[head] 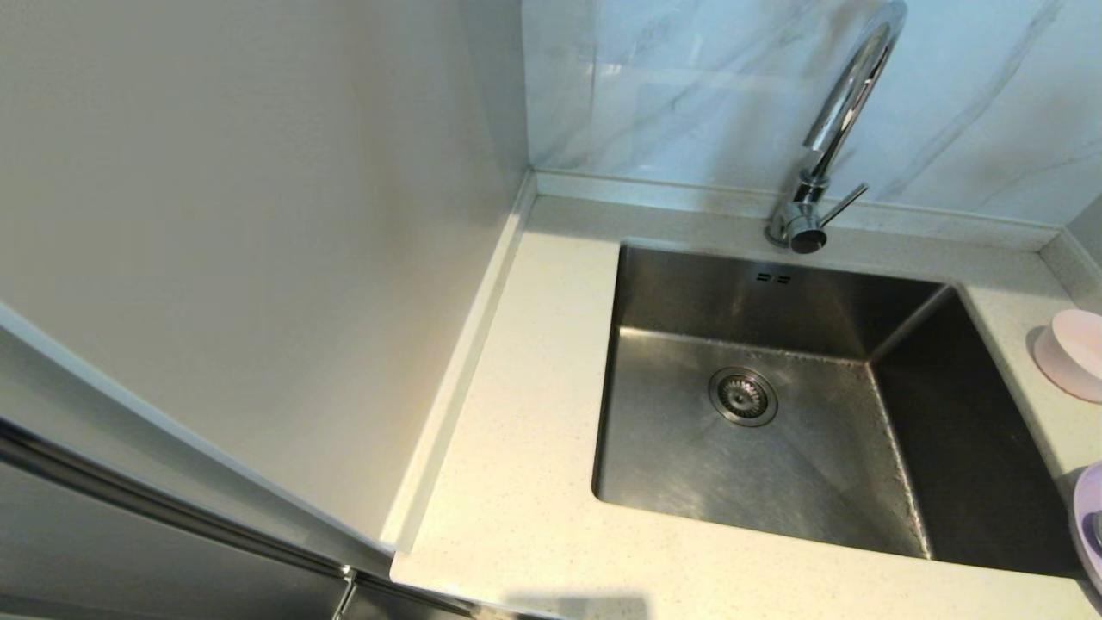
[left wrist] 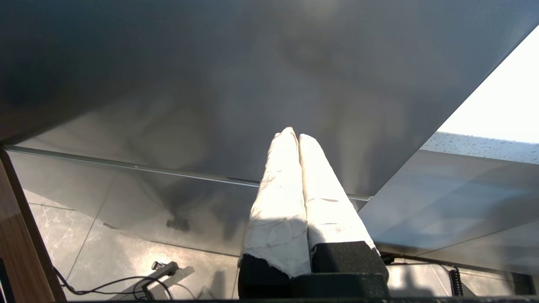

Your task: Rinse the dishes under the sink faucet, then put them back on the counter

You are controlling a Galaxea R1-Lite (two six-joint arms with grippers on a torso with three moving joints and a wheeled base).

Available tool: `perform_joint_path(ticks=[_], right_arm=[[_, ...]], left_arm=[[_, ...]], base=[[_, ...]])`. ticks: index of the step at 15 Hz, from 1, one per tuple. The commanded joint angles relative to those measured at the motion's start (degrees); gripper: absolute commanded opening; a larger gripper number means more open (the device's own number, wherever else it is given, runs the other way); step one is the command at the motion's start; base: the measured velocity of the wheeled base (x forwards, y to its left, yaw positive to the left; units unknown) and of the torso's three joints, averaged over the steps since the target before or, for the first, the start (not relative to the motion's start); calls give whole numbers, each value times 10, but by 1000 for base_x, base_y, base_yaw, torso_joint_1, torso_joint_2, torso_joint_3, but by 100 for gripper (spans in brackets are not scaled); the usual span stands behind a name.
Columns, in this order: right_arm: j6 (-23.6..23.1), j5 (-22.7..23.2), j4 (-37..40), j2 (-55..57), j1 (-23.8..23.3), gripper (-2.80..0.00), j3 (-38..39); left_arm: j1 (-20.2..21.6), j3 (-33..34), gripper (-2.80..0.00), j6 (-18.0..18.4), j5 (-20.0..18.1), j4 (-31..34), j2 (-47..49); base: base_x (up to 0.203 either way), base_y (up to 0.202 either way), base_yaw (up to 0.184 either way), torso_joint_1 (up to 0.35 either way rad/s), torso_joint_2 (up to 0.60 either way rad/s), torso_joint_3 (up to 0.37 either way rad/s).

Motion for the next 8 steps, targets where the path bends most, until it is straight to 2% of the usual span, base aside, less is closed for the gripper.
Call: perform_joint_path(ticks=[1, 6, 8], right_arm=[[1, 6, 0, 1, 0, -280, 34], [10, 5, -4, 1, 0, -280, 91], [12, 2, -59, 1, 0, -280, 127]], left_arm=[[0, 0, -280, 0, 0, 0, 0], [0, 0, -280, 0, 0, 0, 0], [0, 0, -280, 0, 0, 0, 0]], base=[[0, 0, 0, 0, 0, 0], [0, 0, 0, 0, 0, 0], [0, 0, 0, 0, 0, 0]])
